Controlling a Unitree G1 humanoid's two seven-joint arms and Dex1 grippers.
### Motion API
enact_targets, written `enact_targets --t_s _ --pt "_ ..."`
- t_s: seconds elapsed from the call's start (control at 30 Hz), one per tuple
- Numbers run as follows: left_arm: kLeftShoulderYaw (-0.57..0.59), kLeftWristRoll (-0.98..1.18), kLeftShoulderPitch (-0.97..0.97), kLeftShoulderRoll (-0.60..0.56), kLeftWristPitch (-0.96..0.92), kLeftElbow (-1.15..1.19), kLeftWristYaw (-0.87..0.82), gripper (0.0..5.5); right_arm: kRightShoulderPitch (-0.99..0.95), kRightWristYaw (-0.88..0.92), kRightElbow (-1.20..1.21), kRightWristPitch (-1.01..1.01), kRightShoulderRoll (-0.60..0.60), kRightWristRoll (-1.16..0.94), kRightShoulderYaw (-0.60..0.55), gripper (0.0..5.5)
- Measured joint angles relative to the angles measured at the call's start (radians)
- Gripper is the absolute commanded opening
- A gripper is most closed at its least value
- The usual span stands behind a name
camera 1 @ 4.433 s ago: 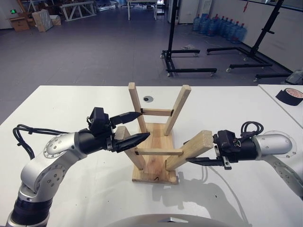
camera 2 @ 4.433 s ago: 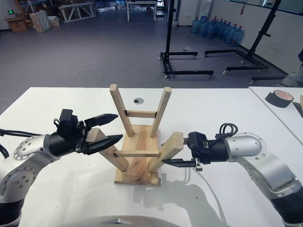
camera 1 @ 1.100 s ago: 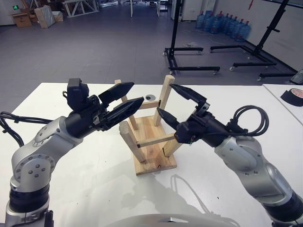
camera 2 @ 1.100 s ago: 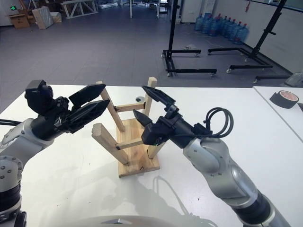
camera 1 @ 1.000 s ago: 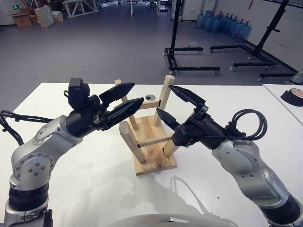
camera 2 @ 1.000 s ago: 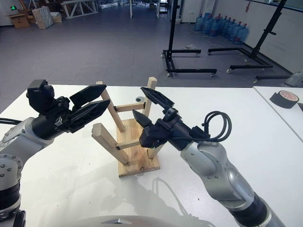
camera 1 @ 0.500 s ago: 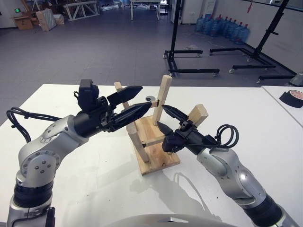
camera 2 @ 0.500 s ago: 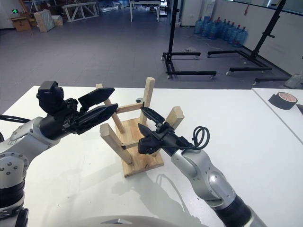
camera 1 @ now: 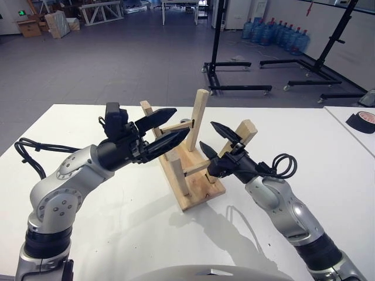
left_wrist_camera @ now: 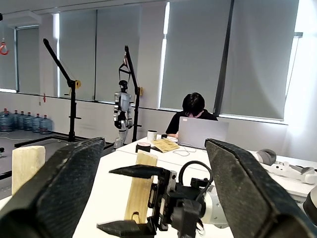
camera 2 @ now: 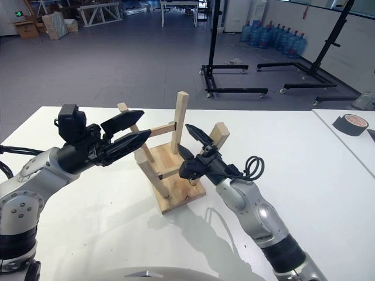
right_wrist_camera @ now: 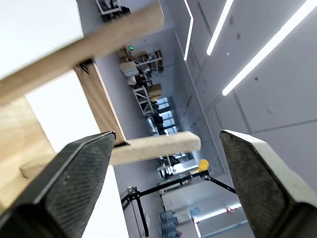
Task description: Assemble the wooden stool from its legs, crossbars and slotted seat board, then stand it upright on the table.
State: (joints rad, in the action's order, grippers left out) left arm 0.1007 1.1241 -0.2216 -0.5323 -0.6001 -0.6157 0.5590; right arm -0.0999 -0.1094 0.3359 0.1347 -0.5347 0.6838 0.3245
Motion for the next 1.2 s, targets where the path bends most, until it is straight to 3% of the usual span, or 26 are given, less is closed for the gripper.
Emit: enact_targets --t_s 0.43,0.67,0.9,1.2 --pt "0.001 -0.074 0.074 0.046 0.057 -0.048 -0.024 3.7 -0.048 -0.037 -0.017 0.121 0.001 -0.075 -0.077 3.92" --pt "0.009 -0.081 0.096 0.009 0.052 -0.052 0.016 3.7 -0.065 -0.067 -0.089 0.107 0.008 0.004 -0.019 3.92" --pt "-0.074 -0.168 0.144 -0.049 0.017 -0.048 0.07 3.7 -0.059 -0.101 -0.065 0.058 0.008 -0.055 -0.015 3.92" --pt "-0.22 -0.372 0.054 -0.016 0.045 0.051 0.074 3.7 -0.045 -0.11 -0.041 0.028 0.015 -0.11 -0.001 3.92"
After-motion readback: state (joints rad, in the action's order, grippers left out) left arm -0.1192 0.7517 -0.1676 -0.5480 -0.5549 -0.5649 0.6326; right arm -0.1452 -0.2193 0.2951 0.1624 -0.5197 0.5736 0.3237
